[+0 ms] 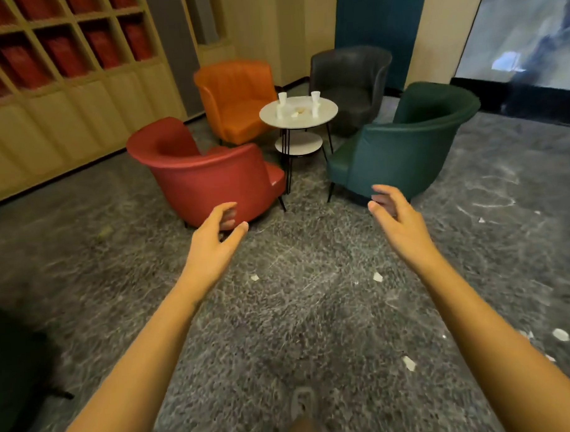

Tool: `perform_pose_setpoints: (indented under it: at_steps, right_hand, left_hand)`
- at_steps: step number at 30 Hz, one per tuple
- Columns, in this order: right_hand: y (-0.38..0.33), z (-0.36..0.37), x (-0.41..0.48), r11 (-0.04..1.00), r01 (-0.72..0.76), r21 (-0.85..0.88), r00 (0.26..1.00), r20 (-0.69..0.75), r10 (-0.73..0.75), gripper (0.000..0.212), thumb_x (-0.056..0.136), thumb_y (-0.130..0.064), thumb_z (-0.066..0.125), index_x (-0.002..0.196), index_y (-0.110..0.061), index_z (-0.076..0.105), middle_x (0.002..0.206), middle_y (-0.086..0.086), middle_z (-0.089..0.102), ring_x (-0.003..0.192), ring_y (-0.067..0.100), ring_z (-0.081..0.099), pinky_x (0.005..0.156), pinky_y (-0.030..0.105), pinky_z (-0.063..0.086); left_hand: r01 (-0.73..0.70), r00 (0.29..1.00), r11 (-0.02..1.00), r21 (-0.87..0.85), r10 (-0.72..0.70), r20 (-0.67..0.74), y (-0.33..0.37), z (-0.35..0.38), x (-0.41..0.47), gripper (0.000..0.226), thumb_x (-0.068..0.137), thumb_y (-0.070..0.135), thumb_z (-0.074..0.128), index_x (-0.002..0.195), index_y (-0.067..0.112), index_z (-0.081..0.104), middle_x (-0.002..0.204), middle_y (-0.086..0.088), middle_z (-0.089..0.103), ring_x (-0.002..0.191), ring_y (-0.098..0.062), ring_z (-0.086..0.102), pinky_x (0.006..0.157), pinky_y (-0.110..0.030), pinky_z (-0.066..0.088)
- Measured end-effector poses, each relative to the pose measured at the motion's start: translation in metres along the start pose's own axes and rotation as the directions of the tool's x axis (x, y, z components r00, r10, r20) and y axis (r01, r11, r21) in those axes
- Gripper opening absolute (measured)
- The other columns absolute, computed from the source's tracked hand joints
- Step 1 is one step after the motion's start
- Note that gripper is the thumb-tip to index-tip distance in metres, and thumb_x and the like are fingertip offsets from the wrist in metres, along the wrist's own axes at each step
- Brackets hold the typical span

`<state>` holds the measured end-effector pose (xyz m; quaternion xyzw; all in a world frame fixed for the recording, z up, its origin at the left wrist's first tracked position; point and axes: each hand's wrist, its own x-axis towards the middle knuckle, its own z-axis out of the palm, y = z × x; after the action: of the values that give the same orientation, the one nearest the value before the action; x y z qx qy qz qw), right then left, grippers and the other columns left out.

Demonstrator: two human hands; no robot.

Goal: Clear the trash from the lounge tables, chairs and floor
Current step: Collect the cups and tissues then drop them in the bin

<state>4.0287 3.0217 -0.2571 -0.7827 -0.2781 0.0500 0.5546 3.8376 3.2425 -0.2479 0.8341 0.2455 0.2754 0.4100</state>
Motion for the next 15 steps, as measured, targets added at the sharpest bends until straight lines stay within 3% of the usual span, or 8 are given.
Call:
perform_pose_setpoints:
  at_steps: [4,15]
  right_hand:
    - [0.04,0.026,0.122,0.999,0.018,-0.034,1.0,0.015,-0.018,0.037,0.093,-0.032,0.051,0.129,-0.022,0.047,0.123,-0.007,0.052,0.111,0.008,0.049,0.093,0.026,0.039]
    - [0.096,0.075,0.451,0.999,-0.02,-0.038,0.999,0.027,0.021,0.032,0.091,-0.032,0.054,0.122,-0.027,0.051,0.115,-0.01,0.055,0.108,0.008,0.052,0.09,0.022,0.038]
  left_hand:
    - [-0.016,1.0,1.0,-0.019,0.015,-0.002,-0.035,0.041,0.118,0.038,0.092,0.025,0.056,0.128,0.021,0.049,0.125,0.001,0.055,0.112,-0.009,0.053,0.092,-0.021,0.039]
    - [-0.007,0.997,1.0,-0.001,0.007,0.074,-0.095,0.121,0.457,0.037,0.089,0.018,0.062,0.125,0.016,0.052,0.122,-0.003,0.059,0.111,-0.017,0.057,0.096,-0.031,0.043]
